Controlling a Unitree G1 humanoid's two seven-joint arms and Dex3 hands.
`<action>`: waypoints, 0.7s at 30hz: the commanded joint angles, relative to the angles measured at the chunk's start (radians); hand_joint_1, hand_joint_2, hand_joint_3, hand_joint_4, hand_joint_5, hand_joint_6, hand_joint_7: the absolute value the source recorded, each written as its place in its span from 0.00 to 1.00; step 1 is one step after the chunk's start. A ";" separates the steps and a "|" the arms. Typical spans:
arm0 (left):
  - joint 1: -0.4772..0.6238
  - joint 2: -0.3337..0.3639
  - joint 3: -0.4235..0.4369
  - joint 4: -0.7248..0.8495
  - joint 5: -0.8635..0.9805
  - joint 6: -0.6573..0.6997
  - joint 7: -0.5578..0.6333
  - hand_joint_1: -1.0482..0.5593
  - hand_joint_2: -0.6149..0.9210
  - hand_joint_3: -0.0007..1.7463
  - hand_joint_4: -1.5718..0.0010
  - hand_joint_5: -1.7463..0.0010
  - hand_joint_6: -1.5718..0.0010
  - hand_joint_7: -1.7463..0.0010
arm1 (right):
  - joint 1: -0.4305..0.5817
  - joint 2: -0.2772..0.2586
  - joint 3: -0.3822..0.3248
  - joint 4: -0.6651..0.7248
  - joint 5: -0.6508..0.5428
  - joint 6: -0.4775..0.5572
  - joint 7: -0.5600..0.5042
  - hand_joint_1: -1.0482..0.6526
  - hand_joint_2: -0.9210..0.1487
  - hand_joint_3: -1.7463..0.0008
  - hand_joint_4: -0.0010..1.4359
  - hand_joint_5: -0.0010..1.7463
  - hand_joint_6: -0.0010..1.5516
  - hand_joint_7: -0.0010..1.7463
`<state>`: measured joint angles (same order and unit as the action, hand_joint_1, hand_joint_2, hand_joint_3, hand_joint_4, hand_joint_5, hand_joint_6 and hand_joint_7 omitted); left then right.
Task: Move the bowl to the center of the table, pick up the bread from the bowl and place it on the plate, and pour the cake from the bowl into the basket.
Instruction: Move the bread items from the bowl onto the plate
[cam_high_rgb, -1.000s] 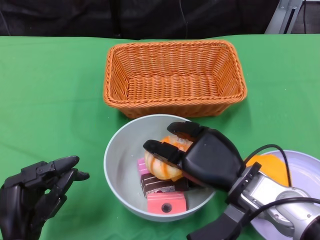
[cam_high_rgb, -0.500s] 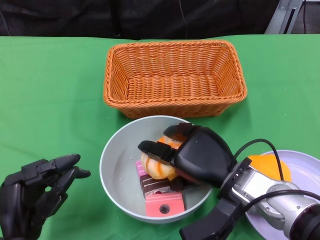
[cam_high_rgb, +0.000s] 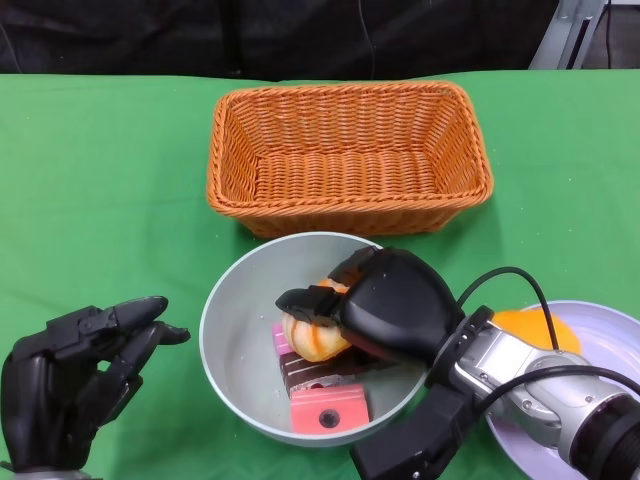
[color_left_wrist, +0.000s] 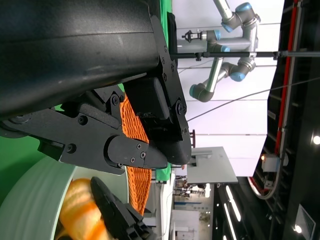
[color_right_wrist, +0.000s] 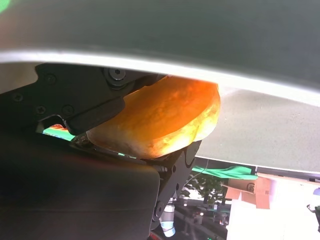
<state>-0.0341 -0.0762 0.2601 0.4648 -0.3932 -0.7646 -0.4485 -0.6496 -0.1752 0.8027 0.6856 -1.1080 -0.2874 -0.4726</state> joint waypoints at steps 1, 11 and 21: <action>0.018 0.008 -0.004 -0.032 0.025 0.013 0.040 0.47 1.00 0.11 0.43 0.48 0.18 0.99 | 0.042 -0.028 0.023 0.022 -0.005 0.020 0.060 0.38 0.06 1.00 0.84 0.07 0.65 0.02; 0.038 0.003 -0.018 -0.085 0.029 0.049 0.069 0.48 1.00 0.11 0.43 0.46 0.18 0.99 | 0.047 -0.018 0.033 0.025 -0.001 0.046 0.066 0.41 0.04 1.00 0.86 0.08 0.68 0.01; 0.035 0.005 -0.021 -0.078 0.032 0.041 0.074 0.48 1.00 0.12 0.45 0.44 0.18 0.99 | 0.027 -0.025 0.036 0.048 0.027 0.005 0.066 0.41 0.03 1.00 0.87 0.10 0.70 0.01</action>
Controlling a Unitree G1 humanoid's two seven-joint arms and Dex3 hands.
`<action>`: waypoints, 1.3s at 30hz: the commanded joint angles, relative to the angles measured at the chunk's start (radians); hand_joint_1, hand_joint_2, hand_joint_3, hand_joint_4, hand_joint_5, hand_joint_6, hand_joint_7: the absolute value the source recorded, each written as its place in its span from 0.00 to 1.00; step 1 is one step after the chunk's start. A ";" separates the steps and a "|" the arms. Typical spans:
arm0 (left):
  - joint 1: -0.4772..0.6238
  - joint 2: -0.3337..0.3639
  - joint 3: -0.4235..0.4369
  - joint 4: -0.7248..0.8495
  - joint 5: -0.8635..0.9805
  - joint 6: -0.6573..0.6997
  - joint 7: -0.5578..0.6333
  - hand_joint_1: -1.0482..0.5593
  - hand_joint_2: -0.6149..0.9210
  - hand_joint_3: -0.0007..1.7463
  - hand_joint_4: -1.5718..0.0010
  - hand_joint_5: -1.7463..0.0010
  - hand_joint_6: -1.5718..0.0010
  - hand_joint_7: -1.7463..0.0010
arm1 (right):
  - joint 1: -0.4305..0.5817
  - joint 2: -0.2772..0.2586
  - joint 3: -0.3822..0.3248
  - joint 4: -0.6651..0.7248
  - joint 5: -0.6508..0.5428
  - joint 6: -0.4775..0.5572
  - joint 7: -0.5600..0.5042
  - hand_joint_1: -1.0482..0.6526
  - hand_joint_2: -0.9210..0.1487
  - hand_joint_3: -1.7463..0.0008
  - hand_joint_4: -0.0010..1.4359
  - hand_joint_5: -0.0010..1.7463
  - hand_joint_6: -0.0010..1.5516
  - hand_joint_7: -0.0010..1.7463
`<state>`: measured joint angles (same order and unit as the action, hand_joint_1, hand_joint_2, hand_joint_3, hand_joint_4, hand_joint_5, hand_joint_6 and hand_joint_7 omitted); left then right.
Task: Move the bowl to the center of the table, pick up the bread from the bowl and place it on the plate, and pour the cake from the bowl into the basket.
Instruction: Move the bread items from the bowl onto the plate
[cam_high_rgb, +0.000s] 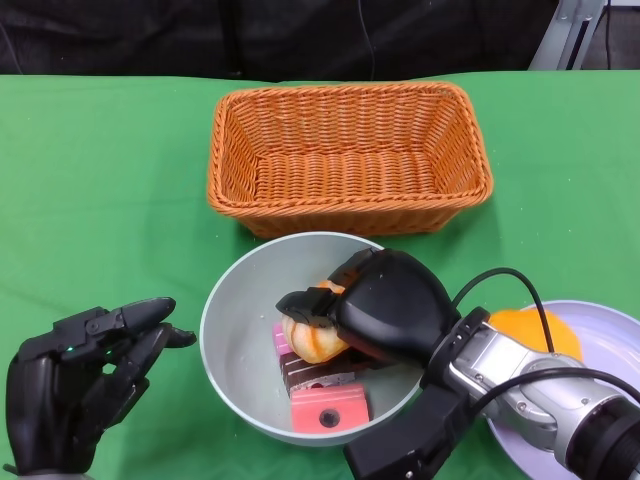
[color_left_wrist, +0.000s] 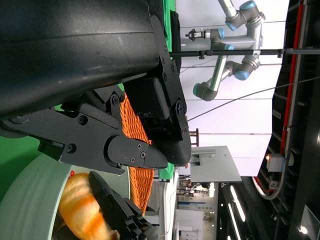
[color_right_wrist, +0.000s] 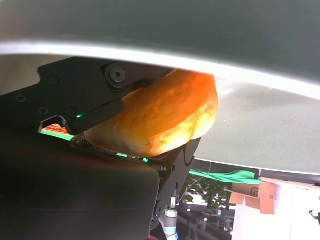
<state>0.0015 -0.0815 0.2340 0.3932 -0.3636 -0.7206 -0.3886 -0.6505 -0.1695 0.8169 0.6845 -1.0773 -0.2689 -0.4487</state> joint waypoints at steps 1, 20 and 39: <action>-0.002 0.012 0.005 -0.001 0.001 -0.007 0.012 0.48 1.00 0.12 0.45 0.43 0.18 0.99 | 0.026 -0.032 0.021 0.054 0.000 -0.022 0.034 0.40 0.03 1.00 0.86 0.09 0.70 0.01; -0.002 0.015 0.006 0.021 0.003 -0.017 0.008 0.49 1.00 0.11 0.45 0.43 0.18 0.99 | -0.022 -0.025 -0.045 0.182 0.079 -0.252 -0.329 0.46 0.00 0.94 0.56 0.86 0.81 0.03; -0.022 0.024 0.014 0.079 -0.012 -0.036 -0.011 0.48 1.00 0.11 0.46 0.41 0.18 0.99 | 0.005 -0.058 -0.215 0.029 0.215 -0.414 -0.304 0.48 0.00 0.94 0.57 0.79 0.56 0.48</action>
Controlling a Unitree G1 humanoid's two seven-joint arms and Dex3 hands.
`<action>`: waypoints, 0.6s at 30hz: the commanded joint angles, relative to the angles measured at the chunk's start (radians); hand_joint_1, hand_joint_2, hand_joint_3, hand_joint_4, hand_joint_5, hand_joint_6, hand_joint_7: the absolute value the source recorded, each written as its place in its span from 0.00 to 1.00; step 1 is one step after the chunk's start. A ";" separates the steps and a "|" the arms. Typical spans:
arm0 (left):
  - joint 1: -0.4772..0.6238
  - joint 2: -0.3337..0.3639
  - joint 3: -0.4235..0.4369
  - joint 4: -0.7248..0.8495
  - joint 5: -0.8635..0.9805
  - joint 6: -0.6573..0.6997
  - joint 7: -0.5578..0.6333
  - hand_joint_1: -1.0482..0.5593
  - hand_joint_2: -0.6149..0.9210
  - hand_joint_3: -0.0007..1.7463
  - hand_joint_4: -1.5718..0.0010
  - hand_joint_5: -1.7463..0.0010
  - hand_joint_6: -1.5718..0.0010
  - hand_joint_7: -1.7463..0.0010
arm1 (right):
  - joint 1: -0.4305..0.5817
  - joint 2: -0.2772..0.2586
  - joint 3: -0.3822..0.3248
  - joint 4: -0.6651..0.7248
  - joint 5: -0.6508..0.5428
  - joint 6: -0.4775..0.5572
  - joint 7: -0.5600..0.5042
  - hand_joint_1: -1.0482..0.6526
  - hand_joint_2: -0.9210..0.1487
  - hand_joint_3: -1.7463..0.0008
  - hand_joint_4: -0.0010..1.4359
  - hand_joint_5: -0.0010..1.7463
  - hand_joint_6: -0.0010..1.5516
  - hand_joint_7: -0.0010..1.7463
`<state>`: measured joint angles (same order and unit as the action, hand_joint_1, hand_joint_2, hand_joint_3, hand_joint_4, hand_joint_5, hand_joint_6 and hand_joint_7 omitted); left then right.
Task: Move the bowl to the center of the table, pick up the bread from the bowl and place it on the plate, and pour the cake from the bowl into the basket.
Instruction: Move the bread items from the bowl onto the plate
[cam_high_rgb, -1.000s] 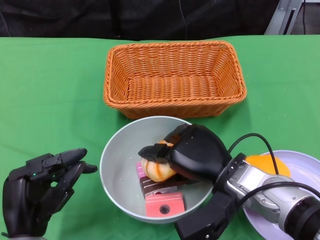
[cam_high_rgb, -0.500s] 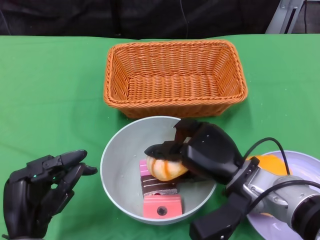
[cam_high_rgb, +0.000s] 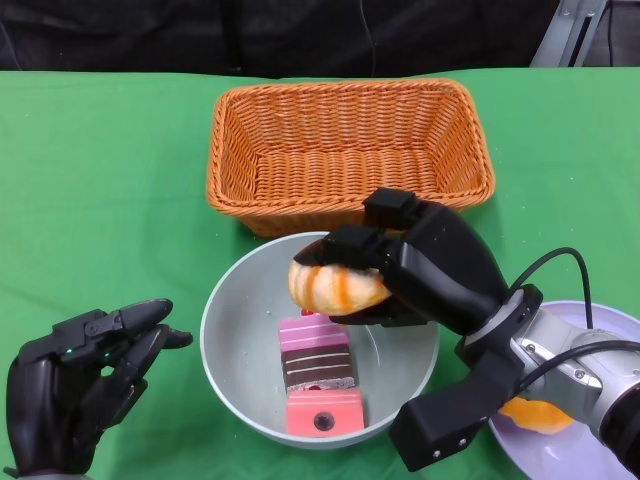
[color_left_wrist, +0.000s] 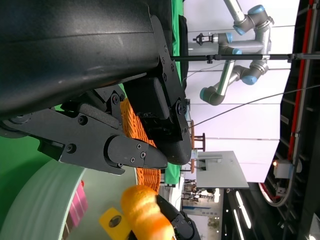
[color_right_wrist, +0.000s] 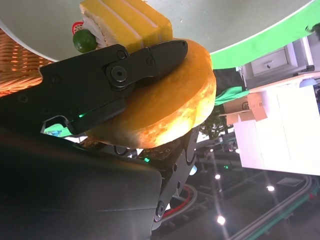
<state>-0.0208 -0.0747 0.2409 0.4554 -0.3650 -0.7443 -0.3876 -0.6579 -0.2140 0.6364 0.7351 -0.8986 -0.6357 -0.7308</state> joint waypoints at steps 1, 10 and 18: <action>-0.001 0.018 0.008 0.021 -0.012 -0.012 -0.014 0.48 1.00 0.11 0.46 0.41 0.18 0.99 | 0.015 -0.013 -0.042 -0.025 0.043 -0.063 -0.028 0.48 0.00 0.94 0.58 0.79 0.56 0.49; -0.006 0.021 0.015 0.042 0.000 -0.025 -0.012 0.47 1.00 0.11 0.47 0.42 0.19 1.00 | 0.076 0.000 -0.148 -0.153 0.137 -0.124 0.012 0.47 0.00 0.95 0.59 0.81 0.55 0.53; -0.011 0.025 0.018 0.040 -0.012 -0.013 -0.016 0.48 1.00 0.11 0.47 0.42 0.19 0.99 | 0.220 -0.015 -0.267 -0.351 0.392 -0.102 0.294 0.48 0.00 0.92 0.53 0.96 0.51 0.59</action>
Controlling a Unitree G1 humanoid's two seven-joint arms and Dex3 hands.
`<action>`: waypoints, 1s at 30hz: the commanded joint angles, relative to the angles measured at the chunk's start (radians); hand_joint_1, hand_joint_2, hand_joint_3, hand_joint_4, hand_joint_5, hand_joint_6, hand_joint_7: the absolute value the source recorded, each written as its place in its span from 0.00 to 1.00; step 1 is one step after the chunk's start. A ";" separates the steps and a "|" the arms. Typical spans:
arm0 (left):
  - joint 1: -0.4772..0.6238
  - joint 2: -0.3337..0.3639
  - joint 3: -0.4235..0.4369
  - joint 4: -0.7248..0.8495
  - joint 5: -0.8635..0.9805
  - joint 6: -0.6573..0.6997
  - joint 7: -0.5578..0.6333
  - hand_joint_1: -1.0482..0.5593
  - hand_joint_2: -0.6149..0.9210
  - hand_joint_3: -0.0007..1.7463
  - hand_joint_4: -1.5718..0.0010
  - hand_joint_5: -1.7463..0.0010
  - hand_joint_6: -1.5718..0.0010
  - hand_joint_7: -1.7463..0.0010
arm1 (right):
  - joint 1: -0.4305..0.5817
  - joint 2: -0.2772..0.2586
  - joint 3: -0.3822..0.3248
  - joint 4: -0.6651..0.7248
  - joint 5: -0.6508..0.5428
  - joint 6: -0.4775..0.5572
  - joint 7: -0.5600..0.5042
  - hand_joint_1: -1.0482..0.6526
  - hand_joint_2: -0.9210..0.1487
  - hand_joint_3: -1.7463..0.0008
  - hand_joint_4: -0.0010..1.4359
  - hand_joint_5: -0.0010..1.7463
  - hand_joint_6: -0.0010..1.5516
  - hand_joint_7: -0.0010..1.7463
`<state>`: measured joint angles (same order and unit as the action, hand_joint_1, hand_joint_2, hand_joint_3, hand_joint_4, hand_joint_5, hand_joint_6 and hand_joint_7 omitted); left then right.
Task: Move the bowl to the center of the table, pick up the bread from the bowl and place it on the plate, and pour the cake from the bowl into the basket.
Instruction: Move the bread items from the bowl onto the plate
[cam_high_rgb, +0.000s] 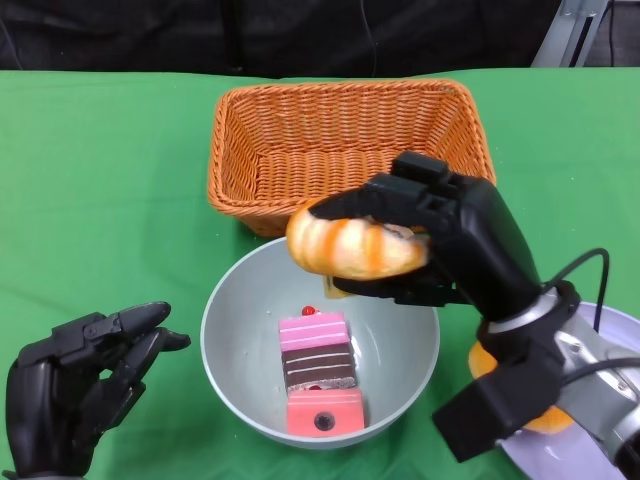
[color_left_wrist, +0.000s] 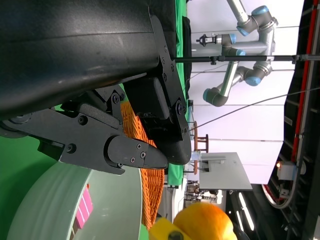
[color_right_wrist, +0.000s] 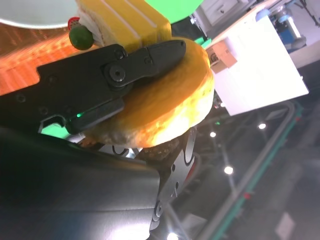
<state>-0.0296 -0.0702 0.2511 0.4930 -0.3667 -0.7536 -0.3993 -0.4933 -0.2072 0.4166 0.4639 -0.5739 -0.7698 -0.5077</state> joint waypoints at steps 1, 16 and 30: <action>-0.003 0.021 0.009 0.003 -0.011 -0.002 -0.005 0.48 1.00 0.11 0.47 0.42 0.19 0.99 | 0.084 -0.024 -0.067 -0.122 0.091 0.056 0.103 0.48 0.01 0.92 0.53 0.96 0.51 0.59; -0.010 0.033 0.010 0.025 -0.029 0.001 -0.021 0.48 1.00 0.10 0.46 0.43 0.18 0.99 | 0.294 -0.016 -0.266 -0.409 0.222 0.171 0.303 0.47 0.03 0.87 0.59 1.00 0.50 0.67; -0.029 0.046 0.026 0.058 -0.045 -0.004 -0.046 0.48 1.00 0.11 0.45 0.44 0.18 0.99 | 0.479 -0.050 -0.453 -0.502 0.298 0.216 0.363 0.53 0.29 0.52 0.61 1.00 0.47 0.75</action>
<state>-0.0548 -0.0456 0.2666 0.5425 -0.3991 -0.7473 -0.4388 -0.0335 -0.2350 -0.0054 -0.0276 -0.2951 -0.5515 -0.1501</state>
